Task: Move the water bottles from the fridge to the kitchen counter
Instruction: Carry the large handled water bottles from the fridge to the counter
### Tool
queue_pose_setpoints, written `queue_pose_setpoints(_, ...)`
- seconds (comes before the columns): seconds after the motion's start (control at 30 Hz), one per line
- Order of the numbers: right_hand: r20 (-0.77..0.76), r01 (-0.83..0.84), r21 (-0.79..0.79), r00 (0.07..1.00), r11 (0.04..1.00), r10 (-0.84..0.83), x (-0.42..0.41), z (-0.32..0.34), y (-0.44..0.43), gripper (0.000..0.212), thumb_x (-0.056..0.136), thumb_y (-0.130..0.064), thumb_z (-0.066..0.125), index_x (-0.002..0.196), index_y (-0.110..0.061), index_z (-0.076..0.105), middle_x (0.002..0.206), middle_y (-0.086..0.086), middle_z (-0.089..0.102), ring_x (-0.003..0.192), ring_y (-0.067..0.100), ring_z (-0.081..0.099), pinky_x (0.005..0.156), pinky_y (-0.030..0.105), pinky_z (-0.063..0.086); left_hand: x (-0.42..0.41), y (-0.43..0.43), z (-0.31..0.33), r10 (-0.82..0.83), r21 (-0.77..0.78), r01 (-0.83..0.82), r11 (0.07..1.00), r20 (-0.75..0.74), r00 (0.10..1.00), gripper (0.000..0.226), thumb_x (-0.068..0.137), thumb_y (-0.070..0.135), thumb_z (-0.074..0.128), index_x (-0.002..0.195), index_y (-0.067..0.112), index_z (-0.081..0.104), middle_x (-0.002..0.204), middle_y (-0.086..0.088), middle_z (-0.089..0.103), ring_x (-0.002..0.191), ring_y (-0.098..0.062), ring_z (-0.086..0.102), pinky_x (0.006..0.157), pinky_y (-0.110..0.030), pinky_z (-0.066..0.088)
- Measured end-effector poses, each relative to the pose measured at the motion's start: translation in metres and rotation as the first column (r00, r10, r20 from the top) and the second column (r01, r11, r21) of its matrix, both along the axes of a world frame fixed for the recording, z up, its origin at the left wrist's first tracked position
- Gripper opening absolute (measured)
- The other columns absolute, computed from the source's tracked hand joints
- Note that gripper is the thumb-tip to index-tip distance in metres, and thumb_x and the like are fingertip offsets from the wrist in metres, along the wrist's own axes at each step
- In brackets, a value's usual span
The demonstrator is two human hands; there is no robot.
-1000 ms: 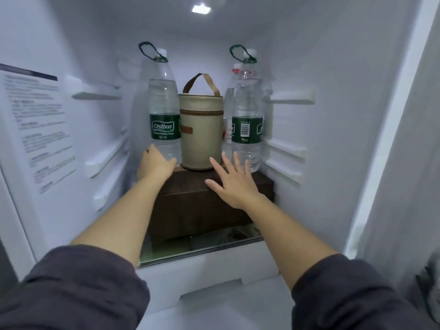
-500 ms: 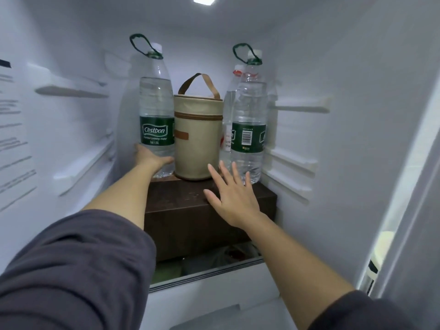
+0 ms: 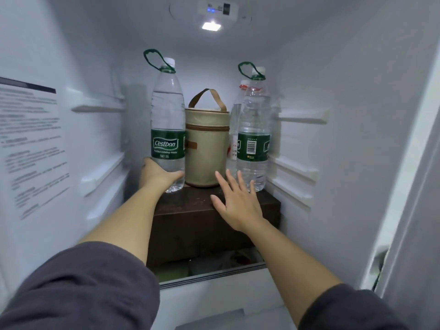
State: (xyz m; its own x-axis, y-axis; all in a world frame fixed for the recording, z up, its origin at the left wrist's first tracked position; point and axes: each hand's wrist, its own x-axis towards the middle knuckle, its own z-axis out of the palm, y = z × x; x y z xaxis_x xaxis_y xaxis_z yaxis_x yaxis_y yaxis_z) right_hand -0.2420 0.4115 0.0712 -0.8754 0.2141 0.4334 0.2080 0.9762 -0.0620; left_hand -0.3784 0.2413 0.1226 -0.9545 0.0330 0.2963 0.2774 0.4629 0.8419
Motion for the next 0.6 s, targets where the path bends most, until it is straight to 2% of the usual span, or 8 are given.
queue_pose_setpoints(0.13,0.015,0.004,-0.003,1.000,1.000,-0.004,0.000,0.002,-0.002,0.064,0.101,-0.060,0.019,0.156,-0.038,-0.005,0.167,-0.001,-0.007,0.152,0.026,-0.015,0.121,0.055,-0.007,0.027,-0.012,-0.006,-0.018,-0.015,0.018,1.000,-0.036,0.999,0.089,0.063,0.039,0.087,0.131,0.010,0.037,0.130,-0.013,0.053,0.118,-0.032,0.054,0.089,-0.041,0.047)
queue_pose_setpoints(0.33,0.045,0.000,-0.020,0.999,1.000,0.001,0.003,0.005,-0.003,0.065,0.101,-0.059,0.020,0.157,-0.036,-0.005,0.167,-0.001,-0.005,0.152,0.025,-0.014,0.121,0.055,-0.006,0.052,-0.019,-0.019,-0.028,-0.082,0.021,0.996,-0.074,0.997,0.094,0.064,0.053,0.081,0.135,0.009,0.038,0.136,-0.012,0.049,0.124,-0.031,0.050,0.094,-0.044,0.046)
queue_pose_setpoints(0.43,0.053,-0.031,-0.069,0.998,0.997,0.035,0.004,0.007,-0.002,0.064,0.103,-0.054,0.025,0.157,-0.034,-0.002,0.167,-0.001,-0.001,0.153,0.024,-0.011,0.122,0.054,-0.003,0.056,-0.020,-0.023,-0.039,-0.061,0.033,0.998,-0.094,0.995,0.092,0.065,0.054,0.080,0.134,0.009,0.039,0.135,-0.011,0.047,0.122,-0.030,0.050,0.093,-0.043,0.046)
queue_pose_setpoints(0.5,-0.068,-0.121,-0.254,0.992,0.960,0.107,0.004,0.013,-0.003,0.064,0.103,-0.042,0.039,0.158,-0.031,0.007,0.166,-0.001,0.009,0.154,0.023,0.000,0.124,0.051,0.007,0.058,-0.020,-0.025,-0.045,-0.058,0.039,0.998,-0.101,0.994,0.090,0.068,0.055,0.078,0.134,0.009,0.038,0.133,-0.011,0.046,0.120,-0.030,0.051,0.090,-0.041,0.046)
queue_pose_setpoints(0.6,-0.397,-0.314,-0.581,0.915,0.751,0.075,-0.003,0.054,-0.013,0.064,0.099,-0.023,0.054,0.155,-0.022,0.024,0.159,0.002,0.031,0.146,0.020,0.029,0.116,0.037,0.030,0.058,-0.019,-0.028,-0.047,-0.045,0.042,0.998,-0.110,0.993,0.089,0.068,0.057,0.077,0.133,0.011,0.038,0.130,-0.009,0.046,0.115,-0.029,0.053,0.082,-0.037,0.047)
